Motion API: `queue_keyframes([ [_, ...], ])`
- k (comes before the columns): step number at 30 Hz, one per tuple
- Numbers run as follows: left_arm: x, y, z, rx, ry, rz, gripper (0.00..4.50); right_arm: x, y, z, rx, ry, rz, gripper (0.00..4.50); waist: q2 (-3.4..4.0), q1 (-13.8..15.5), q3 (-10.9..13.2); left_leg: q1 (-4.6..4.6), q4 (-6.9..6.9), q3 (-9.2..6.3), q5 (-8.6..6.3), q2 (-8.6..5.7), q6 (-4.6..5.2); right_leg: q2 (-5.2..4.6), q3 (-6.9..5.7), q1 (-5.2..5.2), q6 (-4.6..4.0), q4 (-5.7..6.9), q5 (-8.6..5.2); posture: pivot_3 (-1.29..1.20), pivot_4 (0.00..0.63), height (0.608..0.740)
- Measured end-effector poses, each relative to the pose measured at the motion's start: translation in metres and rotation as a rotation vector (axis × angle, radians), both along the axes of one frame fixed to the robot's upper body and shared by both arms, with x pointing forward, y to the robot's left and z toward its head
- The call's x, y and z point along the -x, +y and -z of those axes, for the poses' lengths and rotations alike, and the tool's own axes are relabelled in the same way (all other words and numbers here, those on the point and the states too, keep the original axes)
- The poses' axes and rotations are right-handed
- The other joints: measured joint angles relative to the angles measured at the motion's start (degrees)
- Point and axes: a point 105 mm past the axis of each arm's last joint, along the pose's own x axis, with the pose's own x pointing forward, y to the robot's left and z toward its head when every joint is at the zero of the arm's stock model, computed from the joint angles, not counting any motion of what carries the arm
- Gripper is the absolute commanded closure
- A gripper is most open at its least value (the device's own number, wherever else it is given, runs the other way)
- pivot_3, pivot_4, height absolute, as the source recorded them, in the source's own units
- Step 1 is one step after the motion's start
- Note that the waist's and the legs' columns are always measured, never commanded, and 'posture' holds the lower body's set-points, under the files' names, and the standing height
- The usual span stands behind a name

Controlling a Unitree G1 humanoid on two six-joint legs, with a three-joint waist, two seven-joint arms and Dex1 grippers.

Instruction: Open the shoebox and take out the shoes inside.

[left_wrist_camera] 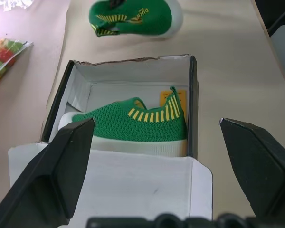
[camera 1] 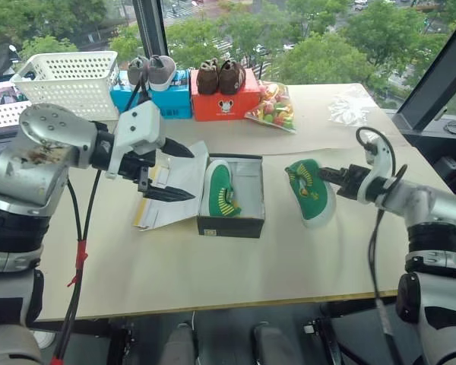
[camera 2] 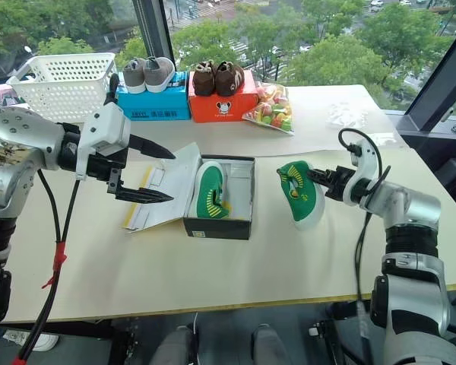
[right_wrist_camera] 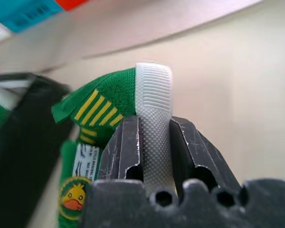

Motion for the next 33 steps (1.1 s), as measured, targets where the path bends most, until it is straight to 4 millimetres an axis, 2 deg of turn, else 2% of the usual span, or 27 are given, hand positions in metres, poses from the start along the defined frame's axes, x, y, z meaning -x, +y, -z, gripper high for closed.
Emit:
queue_keyframes([
  [2,0.000,0.001,0.000,0.000,0.005,0.000,0.00,0.002,-0.021,0.010,0.064,0.010,0.057,4.01,0.01,0.6,0.0,-0.01,0.01,0.02,0.00,-0.01,0.00,-0.02,0.00,0.01,0.02,-0.02,0.00,0.00,0.150,0.740],
  [4,0.000,0.001,0.001,-0.001,0.008,0.001,0.00,0.006,-0.049,0.009,0.172,-0.012,0.123,3.06,0.02,1.1,0.0,0.00,0.06,0.02,0.00,-0.04,0.00,-0.04,0.00,0.07,0.05,-0.04,0.01,0.00,0.150,0.740],
  [6,0.000,0.001,0.001,-0.002,0.009,0.001,0.00,0.010,-0.066,0.006,0.235,-0.017,0.165,2.56,0.02,1.5,0.0,-0.01,0.11,0.02,0.00,-0.07,-0.01,-0.06,0.00,0.10,0.09,-0.06,0.02,0.00,0.150,0.740],
  [7,0.000,0.002,0.001,-0.004,0.010,0.001,0.00,0.014,-0.083,0.001,0.288,-0.024,0.210,2.24,0.02,1.6,0.0,-0.01,0.13,0.05,0.00,-0.08,-0.01,-0.08,0.03,0.09,0.11,-0.07,0.04,0.00,0.150,0.740],
  [9,0.001,0.003,0.000,-0.007,0.010,-0.002,0.00,0.019,-0.099,-0.009,0.347,-0.044,0.251,1.62,0.02,1.3,0.0,0.00,0.11,0.10,0.00,-0.08,-0.01,-0.07,0.11,0.07,0.12,-0.06,0.04,0.00,0.150,0.740],
  [13,0.000,0.004,0.000,-0.013,0.009,-0.006,0.00,0.011,-0.102,-0.042,0.466,-0.145,0.259,0.14,0.02,-0.4,0.0,0.25,0.00,0.27,0.00,-0.05,0.00,-0.01,0.39,0.11,0.12,-0.03,0.06,0.00,0.150,0.740],
  [16,0.000,0.005,0.001,-0.018,0.007,-0.010,0.00,0.003,-0.096,-0.057,0.530,-0.186,0.255,0.02,0.02,-1.2,0.0,0.39,-0.09,0.41,0.00,-0.05,0.00,0.02,0.59,0.08,0.12,0.02,0.06,0.00,0.150,0.740],
  [17,0.000,0.005,0.000,-0.020,0.006,-0.012,0.00,-0.001,-0.088,-0.063,0.523,-0.208,0.240,0.02,0.02,-1.4,0.0,0.42,-0.09,0.42,-0.01,-0.05,0.00,0.03,0.64,0.09,0.13,0.03,0.06,0.00,0.150,0.740],
  [18,0.000,0.007,0.000,-0.025,0.004,-0.019,0.00,-0.008,-0.068,-0.071,0.478,-0.231,0.191,0.02,0.02,-1.9,0.0,0.44,-0.09,0.42,-0.01,-0.04,0.00,0.06,0.69,0.08,0.13,0.07,0.06,0.00,0.150,0.740],
  [20,0.000,0.008,0.000,-0.031,0.000,-0.027,0.00,-0.017,-0.015,-0.085,0.378,-0.282,0.030,0.02,0.03,-2.8,0.0,0.50,-0.07,0.44,-0.01,0.03,0.02,0.18,0.84,0.06,0.12,0.20,0.08,0.00,0.150,0.740],
  [21,0.000,0.009,0.000,-0.038,-0.004,-0.032,0.00,-0.017,0.027,-0.094,0.344,-0.316,-0.107,0.02,0.04,-3.0,0.0,0.51,-0.06,0.45,-0.02,0.04,0.03,0.23,0.90,-0.04,0.12,0.39,0.08,0.00,0.150,0.740],
  [24,-0.002,0.017,0.001,-0.068,-0.019,-0.069,0.00,0.002,0.118,-0.106,0.324,-0.378,-0.385,0.02,0.06,-2.3,0.0,0.48,-0.06,0.35,-0.02,0.06,0.03,0.33,0.91,-0.09,0.10,0.68,-0.04,0.00,0.150,0.740],
  [25,-0.003,0.021,0.001,-0.079,-0.022,-0.087,0.00,0.010,0.142,-0.105,0.282,-0.361,-0.457,0.02,0.07,-2.1,0.0,0.45,-0.05,0.35,-0.02,0.06,0.03,0.32,0.91,-0.08,0.11,0.68,-0.05,0.00,0.150,0.740],
  [29,-0.004,0.032,0.011,-0.107,-0.006,-0.128,0.00,0.036,0.202,-0.090,0.097,-0.210,-0.640,0.02,0.06,0.0,0.0,0.31,0.11,0.34,-0.02,0.05,0.02,0.31,0.92,-0.04,0.13,0.60,-0.06,0.00,0.150,0.740],
  [31,-0.004,0.032,0.013,-0.110,-0.004,-0.133,0.00,0.047,0.220,-0.079,0.070,-0.141,-0.702,0.02,0.06,0.9,0.0,0.27,0.14,0.32,-0.02,0.04,0.02,0.32,0.92,-0.03,0.13,0.60,-0.06,0.00,0.150,0.740],
  [33,-0.004,0.033,0.013,-0.115,-0.010,-0.140,0.00,0.053,0.224,-0.071,0.069,-0.106,-0.733,0.02,0.05,1.7,0.0,0.23,0.18,0.31,-0.02,0.03,0.01,0.32,0.92,-0.01,0.14,0.54,-0.07,0.00,0.150,0.740],
])
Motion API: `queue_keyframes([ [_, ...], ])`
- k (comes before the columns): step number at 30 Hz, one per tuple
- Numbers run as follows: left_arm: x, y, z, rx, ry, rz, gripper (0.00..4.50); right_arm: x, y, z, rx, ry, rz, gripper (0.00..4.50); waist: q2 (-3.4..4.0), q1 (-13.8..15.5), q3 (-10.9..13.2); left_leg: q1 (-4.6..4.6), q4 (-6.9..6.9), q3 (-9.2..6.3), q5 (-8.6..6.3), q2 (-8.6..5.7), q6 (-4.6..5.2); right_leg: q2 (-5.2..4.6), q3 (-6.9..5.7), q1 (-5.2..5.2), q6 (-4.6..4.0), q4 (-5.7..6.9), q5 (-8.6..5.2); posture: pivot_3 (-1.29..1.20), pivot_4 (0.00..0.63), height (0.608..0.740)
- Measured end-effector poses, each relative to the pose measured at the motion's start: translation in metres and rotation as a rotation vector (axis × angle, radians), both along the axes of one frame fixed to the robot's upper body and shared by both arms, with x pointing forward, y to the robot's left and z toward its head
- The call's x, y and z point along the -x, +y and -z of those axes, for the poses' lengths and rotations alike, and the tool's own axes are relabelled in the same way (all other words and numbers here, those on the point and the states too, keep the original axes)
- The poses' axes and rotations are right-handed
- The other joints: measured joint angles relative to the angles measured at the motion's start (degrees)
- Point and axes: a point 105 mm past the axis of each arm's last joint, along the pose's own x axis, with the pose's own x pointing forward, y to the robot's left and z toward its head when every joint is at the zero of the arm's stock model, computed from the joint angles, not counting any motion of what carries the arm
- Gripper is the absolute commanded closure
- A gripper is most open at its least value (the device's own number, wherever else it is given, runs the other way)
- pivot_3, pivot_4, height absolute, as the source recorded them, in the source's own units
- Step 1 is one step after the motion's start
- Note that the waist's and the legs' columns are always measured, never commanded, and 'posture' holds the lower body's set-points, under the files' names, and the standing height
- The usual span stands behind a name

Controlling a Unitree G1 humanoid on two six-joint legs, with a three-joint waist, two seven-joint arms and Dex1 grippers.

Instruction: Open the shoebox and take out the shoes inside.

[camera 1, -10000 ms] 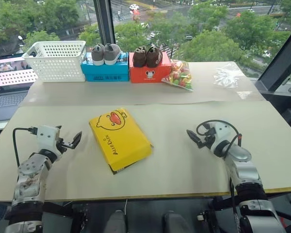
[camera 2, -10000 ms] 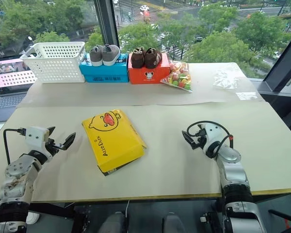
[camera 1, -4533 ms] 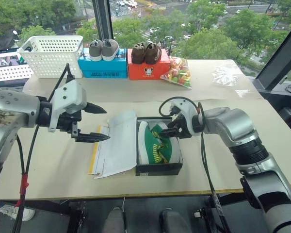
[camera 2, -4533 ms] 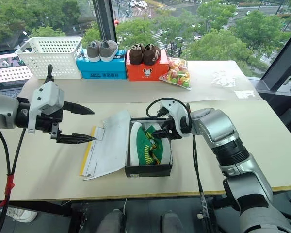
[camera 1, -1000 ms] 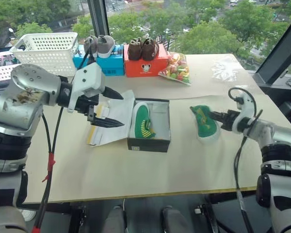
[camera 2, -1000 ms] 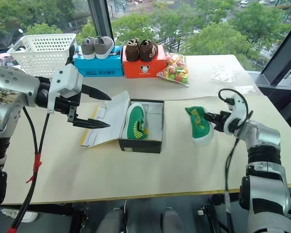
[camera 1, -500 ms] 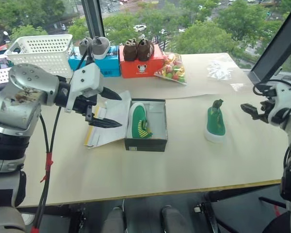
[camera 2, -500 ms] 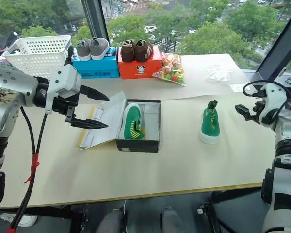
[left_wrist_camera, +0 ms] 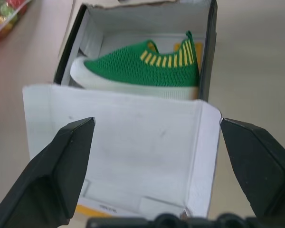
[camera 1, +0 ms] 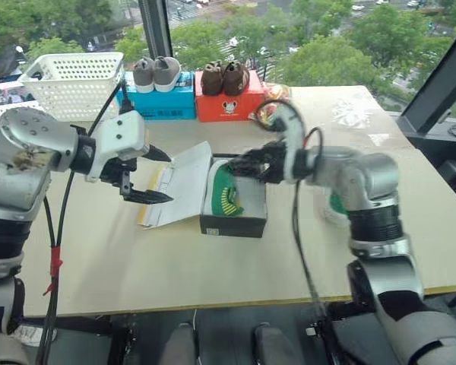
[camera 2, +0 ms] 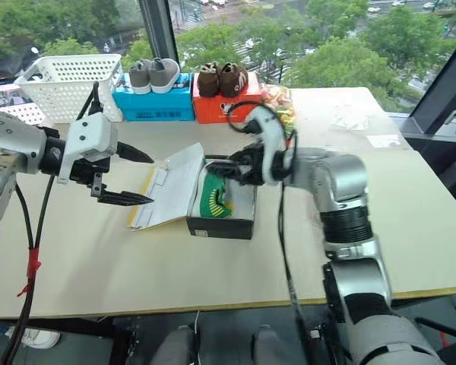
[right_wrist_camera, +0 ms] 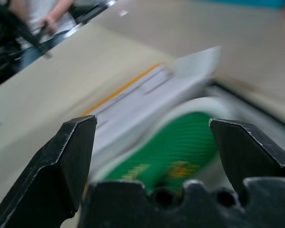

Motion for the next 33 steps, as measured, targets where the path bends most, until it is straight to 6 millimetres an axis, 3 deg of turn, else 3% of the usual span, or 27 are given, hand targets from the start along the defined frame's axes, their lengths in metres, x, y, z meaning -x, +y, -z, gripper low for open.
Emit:
queue_keyframes([
  [3,0.001,0.000,-0.003,0.001,-0.022,-0.007,0.00,0.004,-0.002,0.015,0.012,0.054,-0.018,0.02,0.00,0.5,0.0,-0.04,0.04,0.00,0.00,0.00,0.00,0.00,0.00,-0.02,0.00,-0.01,0.00,0.00,0.150,0.740],
  [11,0.003,-0.003,-0.003,0.004,-0.026,-0.025,0.00,0.003,0.004,0.033,0.033,0.139,-0.052,0.02,-0.01,-0.9,0.0,-0.02,0.02,0.00,0.00,0.01,0.00,0.04,0.03,-0.05,0.00,0.05,0.01,0.00,0.150,0.740],
  [14,0.006,-0.001,-0.003,0.018,-0.021,-0.036,0.00,0.001,0.005,0.026,0.024,0.119,-0.056,0.02,-0.01,-1.3,0.0,-0.02,0.02,0.00,0.00,0.01,0.00,0.04,0.04,-0.08,0.00,0.06,0.00,0.00,0.150,0.740],
  [19,0.009,-0.003,-0.003,0.024,-0.020,-0.036,0.00,-0.010,0.001,-0.011,-0.033,0.025,-0.033,0.02,-0.01,-1.2,0.0,-0.01,0.01,0.00,0.00,0.01,0.00,0.04,0.04,-0.06,0.00,0.05,0.00,0.00,0.150,0.740],
  [21,0.009,-0.003,-0.002,0.026,-0.017,-0.041,0.00,-0.011,-0.002,-0.015,-0.026,0.007,-0.030,0.02,-0.01,-1.1,0.0,-0.02,0.00,0.00,0.00,0.01,0.00,0.04,0.04,-0.06,0.00,0.03,0.00,0.00,0.150,0.740],
  [24,0.009,-0.002,-0.001,0.030,-0.015,-0.050,0.00,-0.020,-0.013,-0.003,0.106,-0.052,0.016,0.02,-0.01,-1.0,0.0,-0.03,0.03,0.01,0.00,0.00,0.00,0.03,0.04,-0.08,0.00,0.03,0.00,0.00,0.150,0.740],
  [27,0.011,-0.002,-0.002,0.026,-0.018,-0.053,0.00,-0.032,-0.029,0.012,0.327,-0.250,0.034,0.02,-0.01,-1.1,0.0,-0.04,0.01,0.02,-0.01,0.00,0.00,0.03,0.04,-0.10,0.04,0.00,-0.02,0.00,0.150,0.740],
  [33,0.010,-0.001,-0.004,0.031,-0.028,-0.058,0.00,-0.023,-0.018,0.019,0.433,-0.413,-0.162,0.02,-0.02,-2.0,0.0,-0.04,-0.02,0.01,-0.01,0.01,0.00,0.05,0.07,-0.11,0.02,0.01,-0.01,0.00,0.150,0.740],
])
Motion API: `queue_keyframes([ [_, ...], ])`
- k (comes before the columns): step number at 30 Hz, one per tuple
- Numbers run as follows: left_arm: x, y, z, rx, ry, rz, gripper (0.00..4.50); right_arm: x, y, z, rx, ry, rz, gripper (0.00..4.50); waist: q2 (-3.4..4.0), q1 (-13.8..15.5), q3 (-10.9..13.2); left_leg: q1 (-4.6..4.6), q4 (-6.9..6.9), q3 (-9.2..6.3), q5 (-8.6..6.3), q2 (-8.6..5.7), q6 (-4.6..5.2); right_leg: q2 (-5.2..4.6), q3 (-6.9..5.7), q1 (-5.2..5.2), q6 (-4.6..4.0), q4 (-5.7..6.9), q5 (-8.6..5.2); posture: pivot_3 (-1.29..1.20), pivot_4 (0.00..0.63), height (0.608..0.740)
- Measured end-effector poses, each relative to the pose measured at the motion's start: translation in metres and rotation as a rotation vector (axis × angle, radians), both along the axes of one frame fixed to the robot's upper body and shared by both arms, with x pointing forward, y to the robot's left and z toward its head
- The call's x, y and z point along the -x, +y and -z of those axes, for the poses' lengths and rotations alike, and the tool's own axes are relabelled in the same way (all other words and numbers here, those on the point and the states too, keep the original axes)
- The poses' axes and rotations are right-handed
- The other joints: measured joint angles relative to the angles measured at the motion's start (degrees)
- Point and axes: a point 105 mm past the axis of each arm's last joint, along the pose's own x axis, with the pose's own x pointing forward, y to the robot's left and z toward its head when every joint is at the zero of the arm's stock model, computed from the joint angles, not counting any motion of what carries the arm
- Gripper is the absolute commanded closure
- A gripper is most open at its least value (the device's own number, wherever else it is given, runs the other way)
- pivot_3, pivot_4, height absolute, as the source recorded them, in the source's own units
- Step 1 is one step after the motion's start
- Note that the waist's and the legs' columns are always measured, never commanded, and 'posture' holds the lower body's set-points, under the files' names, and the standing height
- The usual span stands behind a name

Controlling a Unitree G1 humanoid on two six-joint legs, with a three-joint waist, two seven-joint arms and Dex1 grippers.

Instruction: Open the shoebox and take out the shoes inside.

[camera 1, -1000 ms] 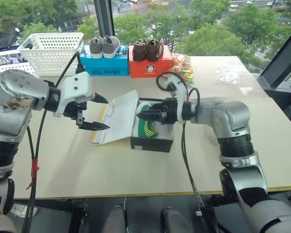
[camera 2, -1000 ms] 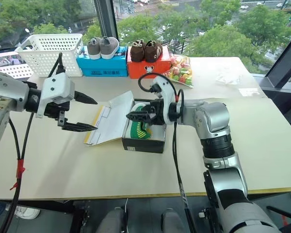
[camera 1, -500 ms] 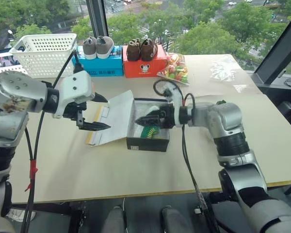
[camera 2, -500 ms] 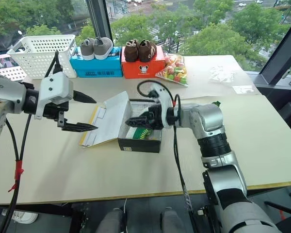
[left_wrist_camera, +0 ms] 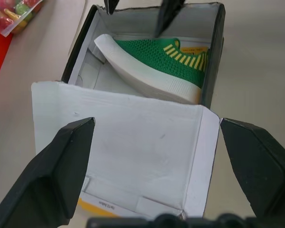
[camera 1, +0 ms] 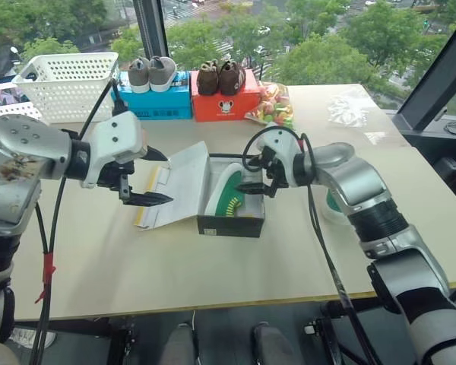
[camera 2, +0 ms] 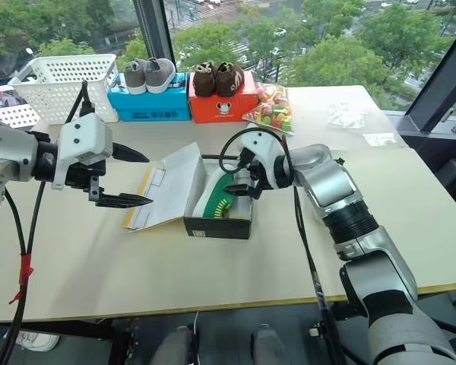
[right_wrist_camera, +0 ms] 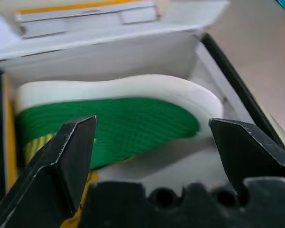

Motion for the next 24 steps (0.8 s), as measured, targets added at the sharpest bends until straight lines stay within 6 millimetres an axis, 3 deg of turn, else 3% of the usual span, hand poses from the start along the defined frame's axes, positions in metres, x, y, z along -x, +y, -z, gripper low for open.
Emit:
queue_keyframes([
  [8,-0.001,0.000,0.001,0.003,-0.004,-0.007,0.00,-0.014,-0.005,0.019,-0.014,0.239,0.124,0.02,-0.01,-0.1,0.0,0.02,0.03,0.00,0.00,0.00,0.00,0.00,0.00,0.02,-0.01,0.04,0.01,0.00,0.150,0.740],
  [16,0.001,0.002,0.004,0.023,0.003,-0.016,0.00,-0.019,-0.019,0.007,0.051,0.160,0.106,0.02,-0.01,0.8,0.0,0.00,0.04,0.00,0.00,0.00,0.00,0.00,-0.01,0.00,-0.01,0.02,0.00,0.00,0.150,0.740],
  [19,0.002,0.000,0.004,0.025,-0.006,-0.010,0.00,-0.015,-0.015,0.003,0.035,0.249,0.122,0.02,-0.01,0.7,0.0,0.01,0.03,0.00,0.00,0.00,0.00,0.00,-0.01,0.01,-0.01,0.03,0.01,0.00,0.150,0.740],
  [24,0.002,-0.005,0.007,0.045,-0.014,-0.005,0.00,-0.016,-0.016,0.017,0.016,0.412,0.186,0.02,-0.01,0.8,0.0,0.03,0.03,0.00,0.00,-0.01,0.00,-0.01,-0.01,0.03,-0.01,0.03,0.01,0.00,0.150,0.740],
])
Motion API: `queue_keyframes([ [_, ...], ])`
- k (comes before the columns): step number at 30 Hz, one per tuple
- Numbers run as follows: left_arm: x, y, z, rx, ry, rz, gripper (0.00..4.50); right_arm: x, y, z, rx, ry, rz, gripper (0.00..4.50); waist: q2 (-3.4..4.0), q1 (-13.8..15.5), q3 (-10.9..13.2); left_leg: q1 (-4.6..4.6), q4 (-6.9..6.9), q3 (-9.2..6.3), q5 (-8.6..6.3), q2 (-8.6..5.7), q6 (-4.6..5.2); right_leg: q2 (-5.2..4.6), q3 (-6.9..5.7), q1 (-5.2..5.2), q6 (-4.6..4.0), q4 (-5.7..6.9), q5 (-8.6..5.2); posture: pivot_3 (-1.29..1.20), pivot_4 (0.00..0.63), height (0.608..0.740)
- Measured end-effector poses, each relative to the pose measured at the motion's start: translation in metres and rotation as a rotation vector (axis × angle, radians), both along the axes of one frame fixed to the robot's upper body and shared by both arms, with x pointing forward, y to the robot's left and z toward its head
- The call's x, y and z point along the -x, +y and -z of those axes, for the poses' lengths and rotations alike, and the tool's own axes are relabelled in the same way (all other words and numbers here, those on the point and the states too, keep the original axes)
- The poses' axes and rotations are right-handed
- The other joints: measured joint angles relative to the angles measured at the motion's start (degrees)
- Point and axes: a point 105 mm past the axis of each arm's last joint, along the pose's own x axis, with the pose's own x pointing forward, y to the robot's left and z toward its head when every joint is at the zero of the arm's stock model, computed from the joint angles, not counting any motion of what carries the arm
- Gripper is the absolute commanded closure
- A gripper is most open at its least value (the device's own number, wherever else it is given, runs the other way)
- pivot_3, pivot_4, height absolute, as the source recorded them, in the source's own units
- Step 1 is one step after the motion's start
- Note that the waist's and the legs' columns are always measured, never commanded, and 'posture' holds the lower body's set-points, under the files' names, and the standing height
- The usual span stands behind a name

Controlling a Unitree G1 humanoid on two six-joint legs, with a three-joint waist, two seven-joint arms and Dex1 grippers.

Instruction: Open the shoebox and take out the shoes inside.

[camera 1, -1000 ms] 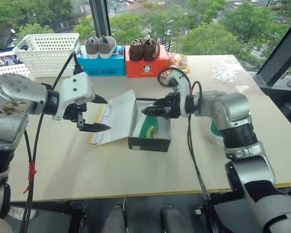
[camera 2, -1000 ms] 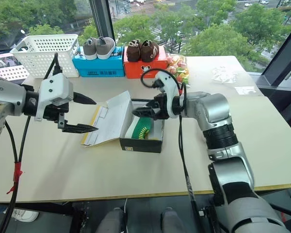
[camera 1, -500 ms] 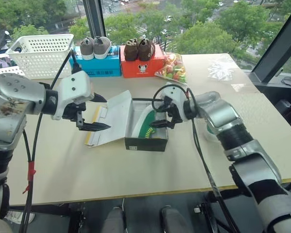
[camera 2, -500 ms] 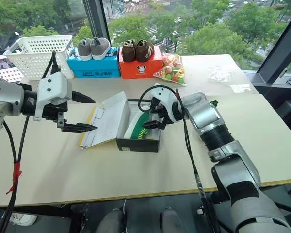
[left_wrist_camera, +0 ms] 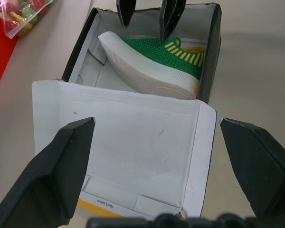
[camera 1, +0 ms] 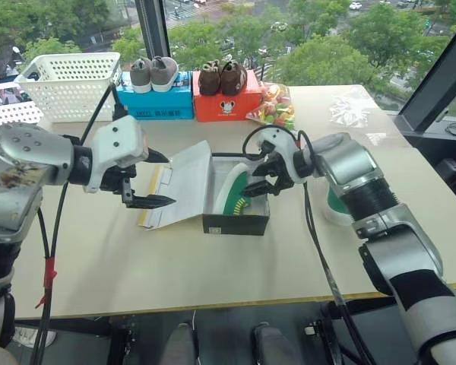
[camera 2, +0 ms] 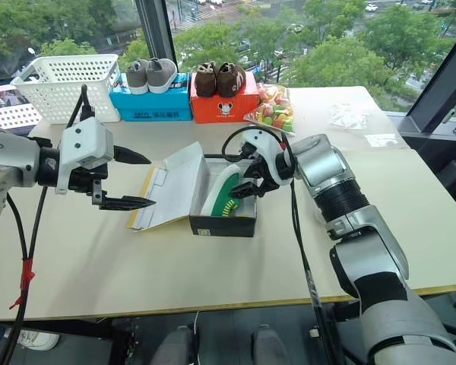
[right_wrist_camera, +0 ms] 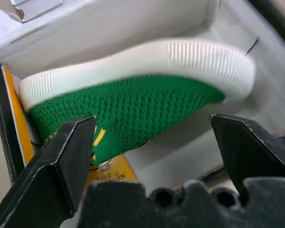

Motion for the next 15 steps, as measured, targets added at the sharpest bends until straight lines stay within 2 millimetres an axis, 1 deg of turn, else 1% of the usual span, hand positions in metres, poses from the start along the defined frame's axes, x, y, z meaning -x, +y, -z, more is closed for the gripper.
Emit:
queue_keyframes([
  [1,0.000,-0.001,0.001,0.003,-0.001,0.001,0.00,0.000,0.001,0.000,-0.007,0.020,0.006,0.02,0.00,0.0,0.0,0.00,0.00,0.00,0.00,0.00,0.00,0.00,0.00,0.00,0.00,0.00,0.00,0.00,0.150,0.740],
  [3,0.000,-0.002,0.005,0.006,-0.002,-0.003,0.00,0.003,0.007,0.001,-0.050,0.112,0.032,0.02,0.00,0.0,0.0,0.02,-0.01,0.00,0.00,0.00,0.00,0.00,0.00,0.03,0.00,0.00,0.00,0.00,0.150,0.740],
  [9,0.001,-0.002,0.014,0.021,0.012,-0.024,0.00,0.009,0.018,0.017,-0.092,0.278,0.069,0.02,0.00,0.2,0.0,0.02,-0.01,-0.01,0.00,0.00,0.00,0.00,-0.01,0.03,0.00,0.00,0.00,0.00,0.150,0.740],
  [14,0.003,-0.002,0.013,0.030,0.001,-0.035,0.00,0.011,0.021,0.018,-0.095,0.304,0.074,0.02,-0.01,0.2,0.0,0.03,-0.01,0.00,0.00,0.00,0.00,0.00,-0.01,0.03,0.00,0.00,0.00,0.00,0.150,0.740],
  [15,0.004,-0.002,0.013,0.033,-0.001,-0.036,0.00,0.011,0.023,0.019,-0.097,0.308,0.072,0.27,-0.01,0.1,0.0,0.04,-0.02,-0.01,0.00,0.00,0.00,0.00,-0.01,0.04,0.00,0.00,0.00,0.00,0.150,0.740],
])
